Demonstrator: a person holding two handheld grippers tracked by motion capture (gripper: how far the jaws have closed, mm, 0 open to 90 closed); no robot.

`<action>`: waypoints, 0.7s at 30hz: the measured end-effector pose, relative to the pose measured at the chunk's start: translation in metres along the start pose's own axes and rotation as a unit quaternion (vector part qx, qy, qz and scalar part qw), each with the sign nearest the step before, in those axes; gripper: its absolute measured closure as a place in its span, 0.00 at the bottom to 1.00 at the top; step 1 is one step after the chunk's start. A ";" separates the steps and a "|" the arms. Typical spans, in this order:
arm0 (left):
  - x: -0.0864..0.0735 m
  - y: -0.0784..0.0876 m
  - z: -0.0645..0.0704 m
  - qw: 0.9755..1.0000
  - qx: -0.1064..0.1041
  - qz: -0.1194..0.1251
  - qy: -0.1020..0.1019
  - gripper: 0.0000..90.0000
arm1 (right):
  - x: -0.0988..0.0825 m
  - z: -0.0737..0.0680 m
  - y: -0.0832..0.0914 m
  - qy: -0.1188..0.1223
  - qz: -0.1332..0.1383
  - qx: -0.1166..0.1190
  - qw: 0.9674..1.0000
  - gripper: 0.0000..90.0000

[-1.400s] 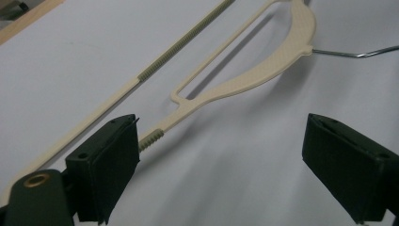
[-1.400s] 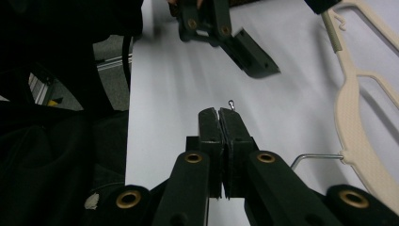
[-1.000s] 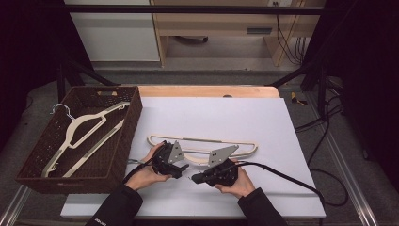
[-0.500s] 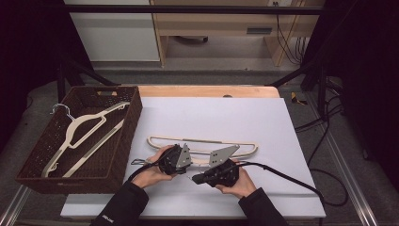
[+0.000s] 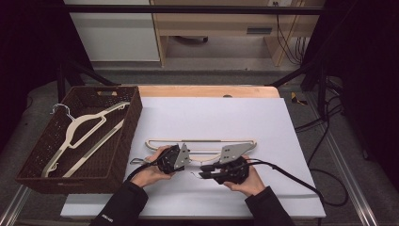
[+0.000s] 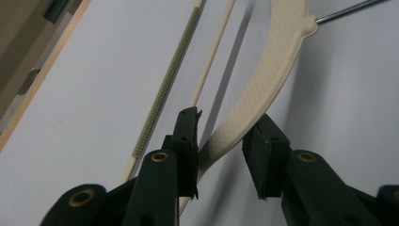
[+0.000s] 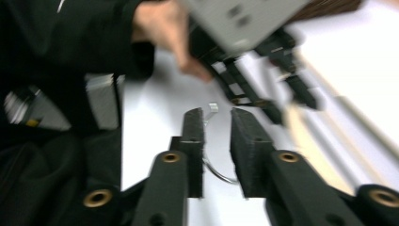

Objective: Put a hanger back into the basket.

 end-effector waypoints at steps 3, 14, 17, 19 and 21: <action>0.001 0.003 -0.002 1.000 0.004 0.002 0.000 0.76 | 0.002 0.016 0.031 -0.017 0.038 -0.055 0.998 0.69; 0.019 0.006 -0.013 1.000 0.011 -0.012 -0.004 0.85 | -0.032 0.071 0.084 -0.115 0.088 -0.191 0.971 0.40; 0.022 0.008 -0.018 1.000 0.015 -0.007 0.010 0.88 | -0.039 0.076 0.083 -0.126 0.081 -0.205 0.967 0.32; 0.024 0.009 -0.022 1.000 0.017 -0.004 0.020 0.89 | -0.043 0.080 0.082 -0.136 0.077 -0.215 0.964 0.26; 0.023 0.011 -0.026 0.999 0.017 -0.004 0.027 0.89 | -0.048 0.083 0.081 -0.142 0.072 -0.225 0.961 0.22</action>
Point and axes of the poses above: each handheld gripper's, and its own axes: y roughly backward along the jaws, x roughly out of its top, z roughly to its right, the point moved 9 cm from there along -y, roughly forward along the jaws, and after that the axes turned 2 degrees about -z, right-handed, at the moved point
